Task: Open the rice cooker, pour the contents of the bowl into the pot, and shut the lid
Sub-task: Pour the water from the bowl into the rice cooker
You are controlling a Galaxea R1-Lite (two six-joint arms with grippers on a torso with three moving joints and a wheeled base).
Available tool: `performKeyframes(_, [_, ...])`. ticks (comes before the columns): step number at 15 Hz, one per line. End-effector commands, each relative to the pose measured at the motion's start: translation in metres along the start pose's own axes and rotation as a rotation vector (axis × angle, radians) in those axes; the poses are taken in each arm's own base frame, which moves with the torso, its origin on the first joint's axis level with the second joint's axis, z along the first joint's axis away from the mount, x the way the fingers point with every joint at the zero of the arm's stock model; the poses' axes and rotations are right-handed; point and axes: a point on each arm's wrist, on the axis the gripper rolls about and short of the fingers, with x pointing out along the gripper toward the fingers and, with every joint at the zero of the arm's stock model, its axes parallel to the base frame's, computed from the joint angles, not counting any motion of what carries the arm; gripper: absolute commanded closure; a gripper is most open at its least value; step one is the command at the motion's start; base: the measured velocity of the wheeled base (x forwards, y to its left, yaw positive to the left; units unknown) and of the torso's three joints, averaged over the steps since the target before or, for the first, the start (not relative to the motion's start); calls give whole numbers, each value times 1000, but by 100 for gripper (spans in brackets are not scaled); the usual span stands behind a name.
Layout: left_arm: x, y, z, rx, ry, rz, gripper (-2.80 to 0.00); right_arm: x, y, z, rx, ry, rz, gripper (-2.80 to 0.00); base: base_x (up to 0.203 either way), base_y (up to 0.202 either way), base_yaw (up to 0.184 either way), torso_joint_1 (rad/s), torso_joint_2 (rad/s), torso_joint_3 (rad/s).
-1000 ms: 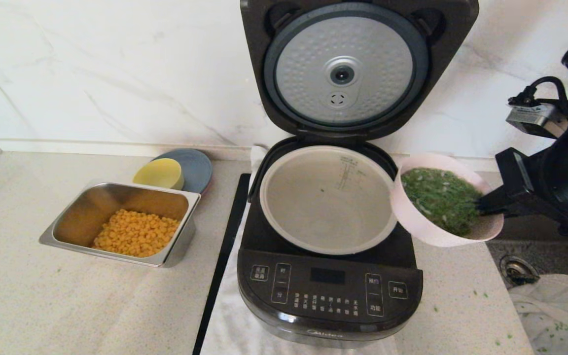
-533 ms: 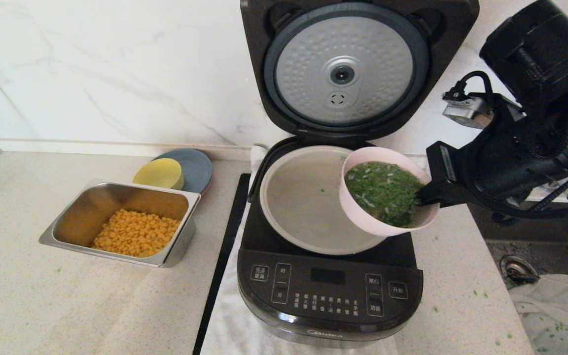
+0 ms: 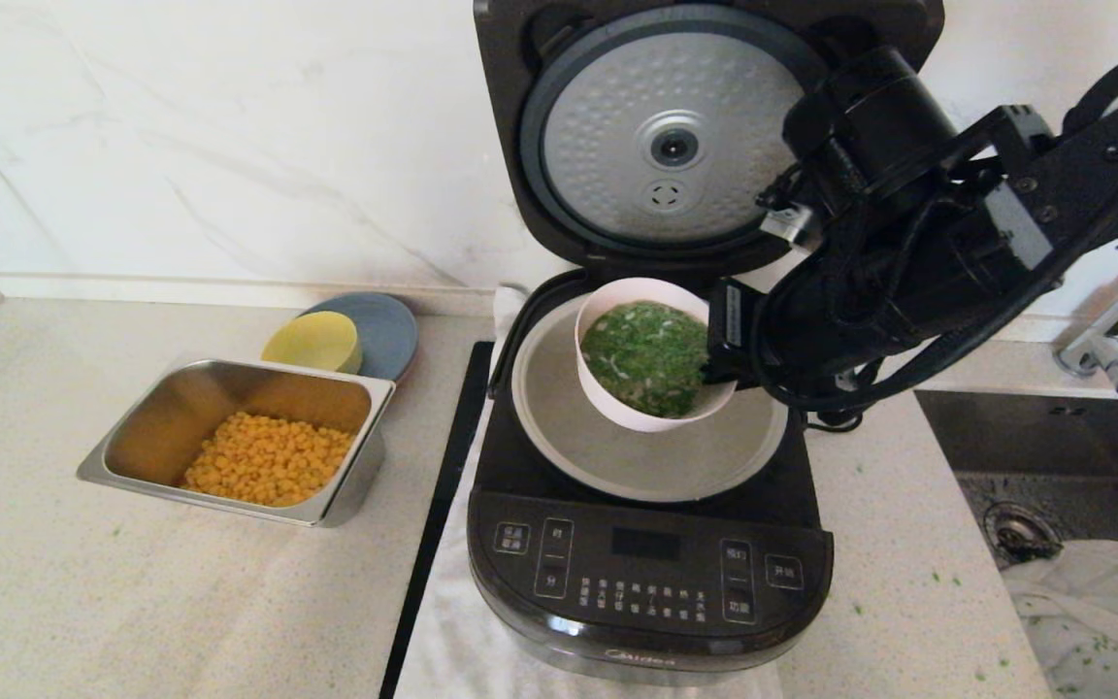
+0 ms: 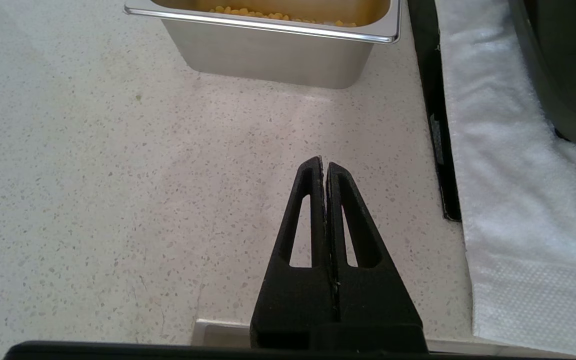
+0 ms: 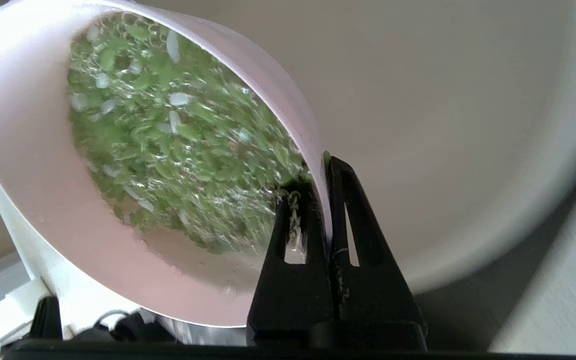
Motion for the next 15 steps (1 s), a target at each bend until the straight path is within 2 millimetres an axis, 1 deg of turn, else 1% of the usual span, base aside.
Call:
performKeyframes(1, [0,0,0,0,0,0,0,21,5,-2,-6,12,3,0,0,0,0,0,0,0])
performKeyframes(4, [0,0,0,0,2,0,0,27,8,0,-6,-13,21,0,0,0,0,0,0,0])
performKeyframes(8, [0,0,0,0,1,0,0,37,8,6,-6,-130,-60,0,0,0,0,0,0,0])
performKeyframes(13, [0,0,0,0,0,0,0,32,7,8,-26,-224,-151,0,0,0,0,0,0,0])
performKeyframes(15, [0,0,0,0,0,0,0,25,13,1,-77,-243,-166,0,0,0,0,0,0,0])
